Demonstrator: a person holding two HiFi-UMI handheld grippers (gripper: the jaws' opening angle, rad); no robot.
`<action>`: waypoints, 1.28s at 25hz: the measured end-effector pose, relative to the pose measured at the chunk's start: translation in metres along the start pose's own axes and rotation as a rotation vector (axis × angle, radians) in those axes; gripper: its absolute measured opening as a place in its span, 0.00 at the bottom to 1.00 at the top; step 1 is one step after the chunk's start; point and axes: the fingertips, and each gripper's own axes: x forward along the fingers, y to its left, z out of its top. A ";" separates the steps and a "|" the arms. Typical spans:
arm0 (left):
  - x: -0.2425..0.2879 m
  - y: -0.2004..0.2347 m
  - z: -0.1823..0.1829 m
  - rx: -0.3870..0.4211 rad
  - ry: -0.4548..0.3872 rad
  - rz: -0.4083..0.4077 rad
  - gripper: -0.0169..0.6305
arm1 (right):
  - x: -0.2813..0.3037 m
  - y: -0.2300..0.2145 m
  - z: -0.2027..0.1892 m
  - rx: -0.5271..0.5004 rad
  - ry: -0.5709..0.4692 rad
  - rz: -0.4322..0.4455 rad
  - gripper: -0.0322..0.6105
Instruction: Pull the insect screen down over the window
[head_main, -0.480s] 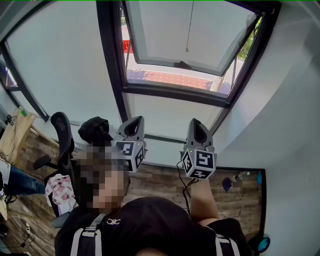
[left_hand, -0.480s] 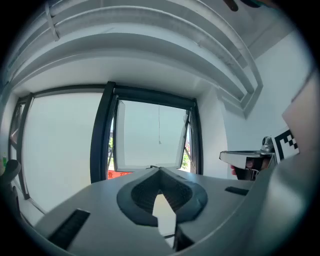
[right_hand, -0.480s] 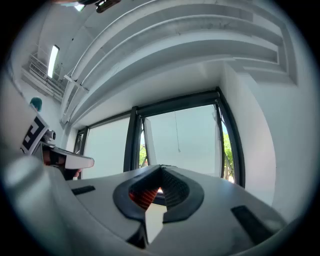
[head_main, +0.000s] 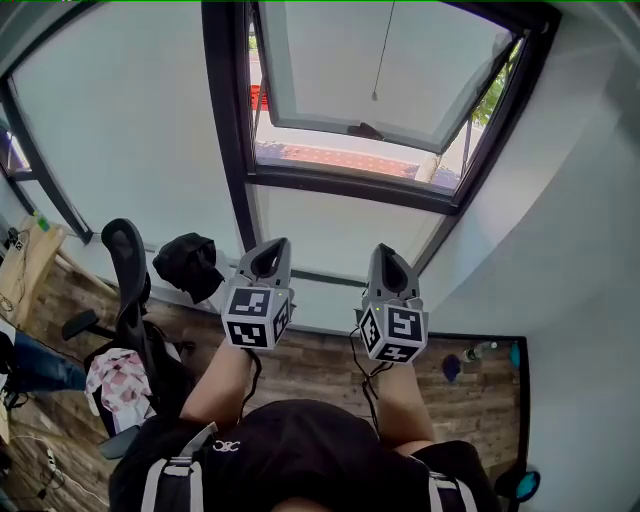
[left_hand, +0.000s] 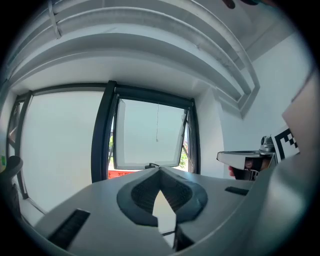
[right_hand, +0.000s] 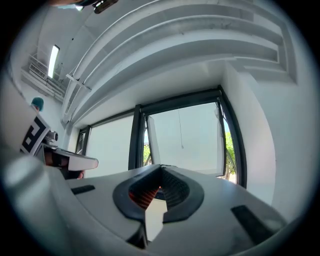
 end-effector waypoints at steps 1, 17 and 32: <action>-0.004 0.002 -0.003 0.001 0.002 -0.001 0.05 | -0.003 0.004 -0.002 -0.006 0.003 -0.001 0.05; -0.044 0.028 -0.038 0.012 0.030 -0.051 0.05 | -0.041 0.047 -0.021 -0.041 0.016 -0.092 0.05; 0.008 0.061 -0.031 0.039 -0.002 -0.026 0.05 | 0.027 0.037 -0.025 -0.055 -0.022 -0.077 0.05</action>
